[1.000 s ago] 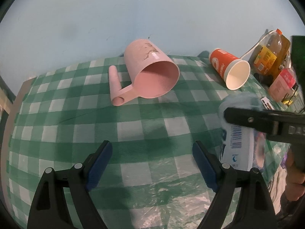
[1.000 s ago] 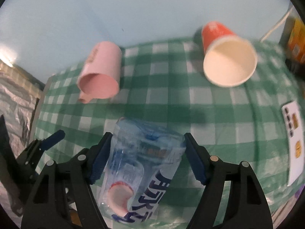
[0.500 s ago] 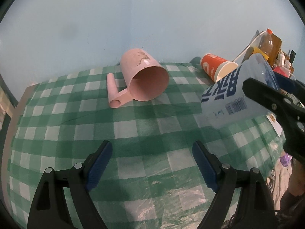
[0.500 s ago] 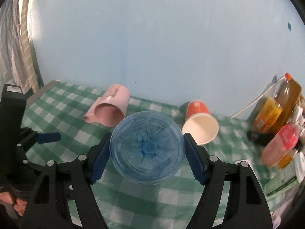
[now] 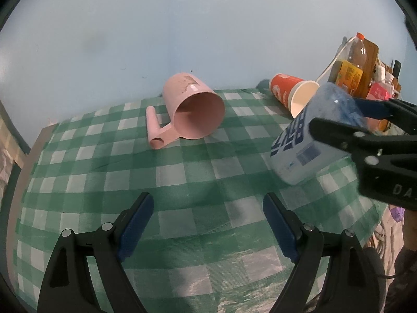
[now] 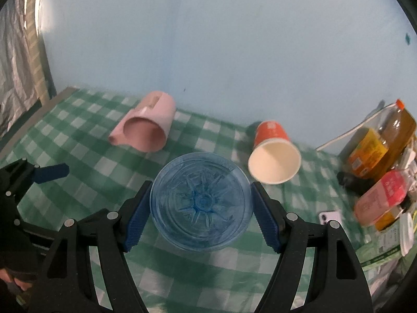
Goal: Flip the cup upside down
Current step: 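Lower the clear cup onto the table beside the orange cup and release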
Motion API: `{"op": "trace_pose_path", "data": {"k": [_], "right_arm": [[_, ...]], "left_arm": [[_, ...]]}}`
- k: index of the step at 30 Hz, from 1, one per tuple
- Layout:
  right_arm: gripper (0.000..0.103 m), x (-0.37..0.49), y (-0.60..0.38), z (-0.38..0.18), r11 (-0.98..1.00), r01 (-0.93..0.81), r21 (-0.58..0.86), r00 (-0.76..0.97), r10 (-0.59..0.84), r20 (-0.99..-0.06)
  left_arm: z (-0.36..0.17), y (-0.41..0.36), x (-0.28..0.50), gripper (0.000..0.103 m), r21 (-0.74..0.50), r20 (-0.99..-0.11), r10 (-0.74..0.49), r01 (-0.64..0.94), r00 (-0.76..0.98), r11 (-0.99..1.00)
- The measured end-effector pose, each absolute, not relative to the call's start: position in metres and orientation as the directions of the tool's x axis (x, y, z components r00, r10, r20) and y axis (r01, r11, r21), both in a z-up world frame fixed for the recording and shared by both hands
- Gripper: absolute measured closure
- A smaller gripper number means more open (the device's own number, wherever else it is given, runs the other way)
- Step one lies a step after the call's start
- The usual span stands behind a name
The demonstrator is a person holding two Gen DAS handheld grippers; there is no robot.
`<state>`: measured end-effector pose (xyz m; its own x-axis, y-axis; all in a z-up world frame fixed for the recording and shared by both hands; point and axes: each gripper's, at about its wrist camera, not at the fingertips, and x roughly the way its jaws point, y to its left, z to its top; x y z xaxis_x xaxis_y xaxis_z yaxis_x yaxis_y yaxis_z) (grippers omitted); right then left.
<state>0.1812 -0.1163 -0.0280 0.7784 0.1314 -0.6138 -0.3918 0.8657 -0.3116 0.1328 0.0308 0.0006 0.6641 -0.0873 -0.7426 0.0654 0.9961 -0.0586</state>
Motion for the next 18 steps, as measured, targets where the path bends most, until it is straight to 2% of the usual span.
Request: {"op": "trace_pose_path", "data": {"k": [6,9,18], "right_arm": [[0.028,0.192,-0.117,-0.035,0.879,-0.384,-0.282,0.763,0.13,-0.634],[0.017,0.192,-0.118,-0.034,0.881,-0.388,-0.271,0.765,0.144,-0.628],[0.015,0.171,-0.127,-0.02,0.884,-0.378,-0.273,0.818,0.182,-0.546]], "left_arm": [[-0.003,0.028,0.134,0.016,-0.053,-0.749,-0.084,0.066,0.658,0.996],[-0.003,0.028,0.133,0.016,-0.058,-0.75,-0.088,0.067,0.656,0.996],[0.011,0.032,0.115,0.016,-0.071,-0.684,-0.077,0.039,0.725,0.997]]}}
